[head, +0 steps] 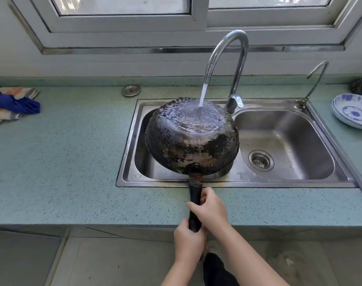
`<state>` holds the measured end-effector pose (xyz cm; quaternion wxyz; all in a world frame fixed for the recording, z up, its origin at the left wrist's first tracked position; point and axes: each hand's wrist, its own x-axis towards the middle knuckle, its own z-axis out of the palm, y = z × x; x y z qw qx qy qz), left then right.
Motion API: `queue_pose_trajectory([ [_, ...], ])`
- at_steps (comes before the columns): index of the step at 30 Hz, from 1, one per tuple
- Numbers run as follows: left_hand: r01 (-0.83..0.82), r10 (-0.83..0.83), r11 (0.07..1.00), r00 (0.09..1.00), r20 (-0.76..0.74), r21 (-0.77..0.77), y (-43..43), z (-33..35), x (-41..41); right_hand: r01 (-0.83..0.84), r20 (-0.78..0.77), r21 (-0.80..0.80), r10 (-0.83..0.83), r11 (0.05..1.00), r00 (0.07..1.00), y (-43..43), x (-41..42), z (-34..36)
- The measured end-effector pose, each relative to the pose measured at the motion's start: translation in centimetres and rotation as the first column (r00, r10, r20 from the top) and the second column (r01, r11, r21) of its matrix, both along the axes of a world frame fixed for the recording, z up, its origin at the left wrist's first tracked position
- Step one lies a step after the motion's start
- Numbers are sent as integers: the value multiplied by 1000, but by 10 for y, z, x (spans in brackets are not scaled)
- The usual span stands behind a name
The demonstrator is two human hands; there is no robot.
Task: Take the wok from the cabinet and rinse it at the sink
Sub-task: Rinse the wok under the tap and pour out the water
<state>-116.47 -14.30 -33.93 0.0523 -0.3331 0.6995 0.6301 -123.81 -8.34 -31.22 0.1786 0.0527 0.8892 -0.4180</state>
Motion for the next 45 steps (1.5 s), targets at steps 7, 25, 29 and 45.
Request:
queue_pose_trajectory([
  [7, -19, 18, 999, 1000, 16, 36, 10, -5, -6, -35, -23, 23, 35, 999, 999, 8, -5, 1],
  [25, 40, -39, 999, 999, 13, -19, -2, 3, -36, -36, -61, -19, 35, 999, 998, -2, -31, -2],
  [29, 43, -43, 999, 999, 32, 14, -4, 13, -50, -30, -59, -2, 30, 1000, 998, -5, -44, 4],
  [45, 43, -50, 996, 995, 81, 78, -9, 17, -58, -52, -26, 71, 54, 996, 998, -9, -52, 2],
])
